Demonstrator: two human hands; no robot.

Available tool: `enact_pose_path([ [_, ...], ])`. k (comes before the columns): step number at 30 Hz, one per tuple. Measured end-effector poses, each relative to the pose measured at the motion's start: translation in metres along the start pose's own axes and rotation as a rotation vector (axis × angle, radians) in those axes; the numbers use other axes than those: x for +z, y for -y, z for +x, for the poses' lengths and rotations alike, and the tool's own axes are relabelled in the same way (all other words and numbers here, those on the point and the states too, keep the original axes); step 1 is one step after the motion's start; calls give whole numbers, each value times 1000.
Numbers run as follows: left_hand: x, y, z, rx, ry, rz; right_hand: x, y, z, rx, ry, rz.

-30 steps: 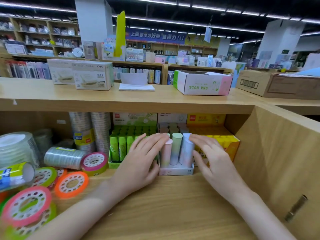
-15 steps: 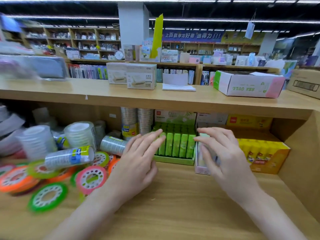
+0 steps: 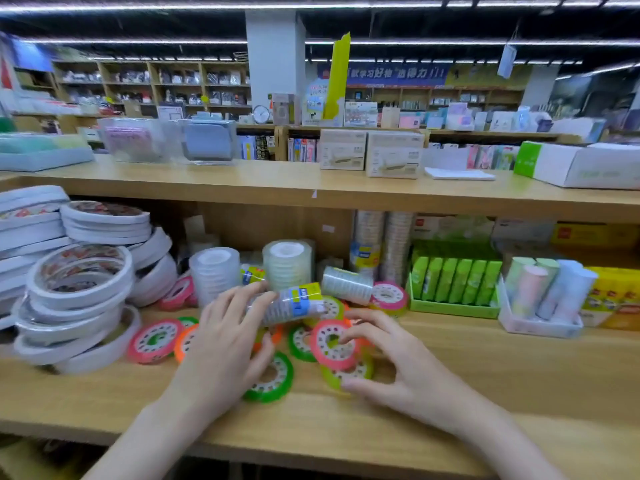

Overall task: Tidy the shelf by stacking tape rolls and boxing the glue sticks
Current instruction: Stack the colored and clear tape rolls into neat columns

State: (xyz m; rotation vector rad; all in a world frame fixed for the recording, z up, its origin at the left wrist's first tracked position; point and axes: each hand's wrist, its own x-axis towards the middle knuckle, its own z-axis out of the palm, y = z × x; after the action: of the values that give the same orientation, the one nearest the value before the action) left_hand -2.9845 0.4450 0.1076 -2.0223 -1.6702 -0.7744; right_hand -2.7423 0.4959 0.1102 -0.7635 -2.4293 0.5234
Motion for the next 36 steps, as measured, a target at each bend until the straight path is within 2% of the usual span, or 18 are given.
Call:
enact_pose_path([
  [2,2,9,-2,12,42,-5,16,7,2,4,6,-88],
  [8,2,14,-4,80,46,-3,26,11,-10,139,-213,-160],
  [14,2,10,3,79,-3,-5,22,12,-11,248,-209,-177],
  [22,13,-17,34,188,-12,-11,21,11,-12,257,-274,-258],
  [32,26,-17,34,196,43,-6,-3,3,-24,324,-485,48],
  [33,26,-17,34,193,49,-6,-7,2,-26,336,-473,51],
  [36,26,-18,35,187,52,-3,-12,3,-32,373,-303,-26],
])
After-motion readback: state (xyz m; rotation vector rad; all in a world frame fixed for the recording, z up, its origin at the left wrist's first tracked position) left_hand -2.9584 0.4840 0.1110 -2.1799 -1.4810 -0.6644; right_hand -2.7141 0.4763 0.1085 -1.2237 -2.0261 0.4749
